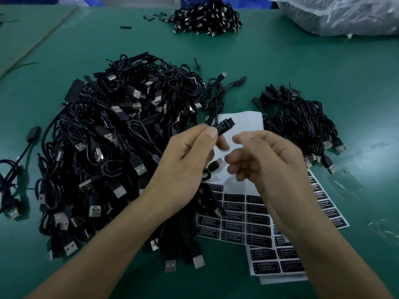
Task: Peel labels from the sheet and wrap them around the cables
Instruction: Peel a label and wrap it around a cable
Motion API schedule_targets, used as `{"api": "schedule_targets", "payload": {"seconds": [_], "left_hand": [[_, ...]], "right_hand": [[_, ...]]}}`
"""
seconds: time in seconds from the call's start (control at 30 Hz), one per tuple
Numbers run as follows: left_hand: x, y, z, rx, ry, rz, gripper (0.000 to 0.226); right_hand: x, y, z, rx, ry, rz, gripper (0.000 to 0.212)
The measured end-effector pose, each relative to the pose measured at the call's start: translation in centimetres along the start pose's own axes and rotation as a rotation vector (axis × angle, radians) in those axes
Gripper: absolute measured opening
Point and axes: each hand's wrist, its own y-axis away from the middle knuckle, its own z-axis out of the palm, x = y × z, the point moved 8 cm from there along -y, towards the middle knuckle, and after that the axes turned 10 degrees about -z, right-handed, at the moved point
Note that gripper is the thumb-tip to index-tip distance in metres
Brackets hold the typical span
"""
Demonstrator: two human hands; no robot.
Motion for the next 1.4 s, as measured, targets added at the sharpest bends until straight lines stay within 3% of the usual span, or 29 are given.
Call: {"api": "schedule_targets", "payload": {"seconds": [0.23,0.37,0.47,0.67,0.83,0.97,1.07,1.23,1.4], "left_hand": [[0.3,-0.4,-2.0,0.142,0.406,-0.102,0.024],[0.3,-0.4,-2.6,0.19,0.613,-0.164,0.022],[0.1,-0.3,-3.1,0.232,0.732,-0.195,0.019],[-0.1,-0.2,-5.5,0.374,0.793,-0.19,0.011],[0.0,0.1,-6.4,0.45,0.779,-0.149,0.008],[-0.2,0.1,-6.4,0.454,0.761,-0.175,0.01],[-0.5,0.1,-6.3,0.462,0.694,-0.209,0.015],[-1.3,-0.3,-4.1,0.255,0.52,-0.325,0.016],[-2.3,0.4,0.7,-0.129,0.051,-0.388,0.017]], "right_hand": [[0.5,1.7,3.6,-0.267,0.43,-0.138,0.05],[0.9,2.2,4.7,-0.338,0.469,-0.166,0.063],[0.7,2.3,5.0,-0.344,0.511,-0.193,0.06],[-1.2,0.6,1.5,-0.165,0.421,-0.152,0.025],[-3.6,-1.8,-4.1,-0.063,0.602,-0.148,0.025],[-5.5,-4.2,-9.8,0.238,0.838,-0.196,0.022],[-6.1,-6.1,-11.5,0.357,1.028,-0.212,0.03],[-4.2,-9.0,-11.4,0.238,1.219,-0.067,0.033],[-4.2,-8.9,-10.5,0.216,1.262,-0.068,0.029]]}}
